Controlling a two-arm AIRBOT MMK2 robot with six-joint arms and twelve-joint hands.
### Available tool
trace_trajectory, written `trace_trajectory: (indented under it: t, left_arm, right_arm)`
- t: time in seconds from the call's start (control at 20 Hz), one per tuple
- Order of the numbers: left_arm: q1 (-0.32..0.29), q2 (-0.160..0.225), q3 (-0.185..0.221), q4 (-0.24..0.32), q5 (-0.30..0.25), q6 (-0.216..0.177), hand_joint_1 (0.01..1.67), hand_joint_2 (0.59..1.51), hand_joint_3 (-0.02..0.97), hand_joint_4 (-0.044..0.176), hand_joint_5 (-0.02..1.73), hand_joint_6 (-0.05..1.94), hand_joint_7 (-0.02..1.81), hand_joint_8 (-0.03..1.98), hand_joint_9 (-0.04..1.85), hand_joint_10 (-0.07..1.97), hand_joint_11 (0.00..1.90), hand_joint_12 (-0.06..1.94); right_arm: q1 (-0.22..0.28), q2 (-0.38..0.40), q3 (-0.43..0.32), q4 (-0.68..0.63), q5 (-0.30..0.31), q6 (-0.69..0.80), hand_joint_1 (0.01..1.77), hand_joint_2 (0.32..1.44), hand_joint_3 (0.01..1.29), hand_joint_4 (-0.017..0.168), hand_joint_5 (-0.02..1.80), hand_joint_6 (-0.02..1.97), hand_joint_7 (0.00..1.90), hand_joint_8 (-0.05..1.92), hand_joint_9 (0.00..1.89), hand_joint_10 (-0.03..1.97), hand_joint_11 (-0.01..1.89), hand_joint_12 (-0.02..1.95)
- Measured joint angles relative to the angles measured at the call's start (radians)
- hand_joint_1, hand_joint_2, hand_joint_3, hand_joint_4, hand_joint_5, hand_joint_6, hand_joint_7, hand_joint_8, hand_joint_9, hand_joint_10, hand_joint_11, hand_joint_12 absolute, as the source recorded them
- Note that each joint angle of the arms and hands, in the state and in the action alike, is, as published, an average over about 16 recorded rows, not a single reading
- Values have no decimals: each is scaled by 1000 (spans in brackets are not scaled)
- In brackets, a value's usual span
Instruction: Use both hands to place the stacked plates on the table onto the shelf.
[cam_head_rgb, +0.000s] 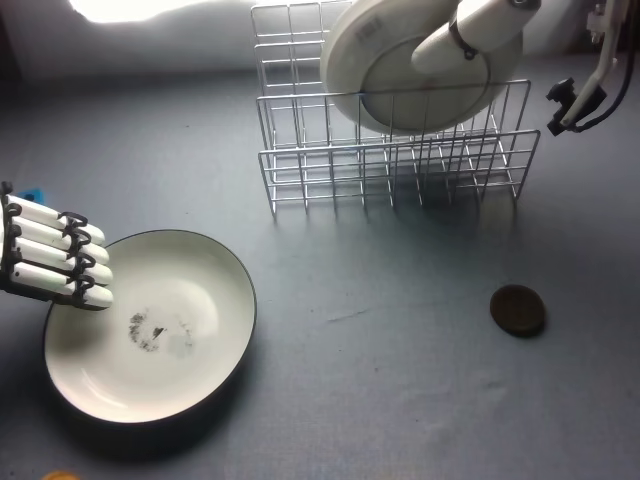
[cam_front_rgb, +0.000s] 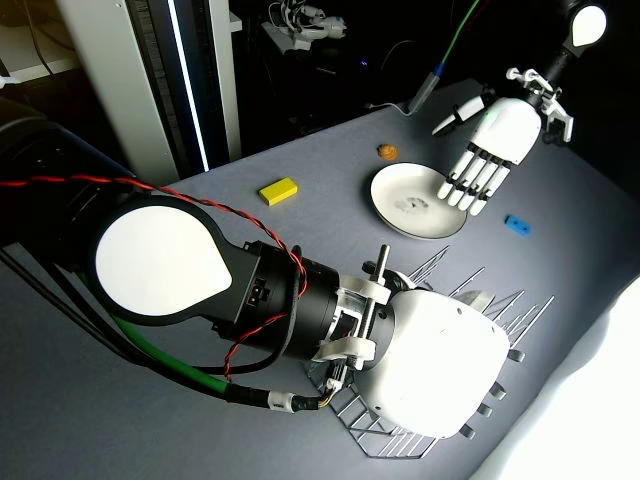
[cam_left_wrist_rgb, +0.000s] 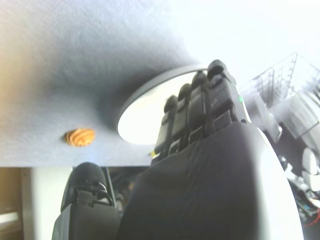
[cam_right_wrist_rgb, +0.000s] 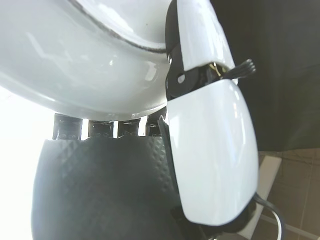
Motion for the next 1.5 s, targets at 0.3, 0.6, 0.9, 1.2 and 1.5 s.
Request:
trace_trajectory:
  t: [0.3, 0.6, 0.9, 1.2, 1.5]
  left_arm:
    - [0, -3, 7, 0, 2, 1, 16, 1107, 11, 2, 21, 3, 20, -2, 12, 6, 18, -7]
    - [8, -5, 12, -6, 2, 2, 16, 1110, 12, 3, 22, 4, 20, -2, 0, -3, 19, -7]
    - [28, -8, 16, -16, 6, 1, 16, 1114, 12, 3, 23, 4, 23, -2, -13, -19, 20, -7]
    - [58, -15, 20, -28, 13, -6, 16, 1114, 11, 2, 23, 3, 27, -2, -20, -32, 23, -5]
    - [94, -21, 24, -43, 22, -28, 16, 1110, 11, 0, 18, -3, 24, -3, -22, -37, 26, 2]
  right_arm:
    - [-5, -1, 1, 6, 11, -1, 1212, 1036, 13, -7, 870, 549, 1026, 242, 969, 349, 758, 1313]
    - [5, 0, 1, 2, 16, 1, 1148, 1043, 13, -8, 837, 254, 1010, 53, 926, 277, 680, 1324]
    - [37, 9, 1, -4, 25, 2, 1104, 1042, 12, -6, 802, 90, 952, 29, 870, 253, 551, 1329]
    - [91, 33, -18, -12, 52, -45, 1071, 1054, 12, -4, 725, 58, 856, 28, 795, 238, 403, 1343]
    - [150, 91, -115, 20, 81, -235, 1043, 1062, 12, -3, 626, 38, 763, 28, 721, 219, 292, 1365]
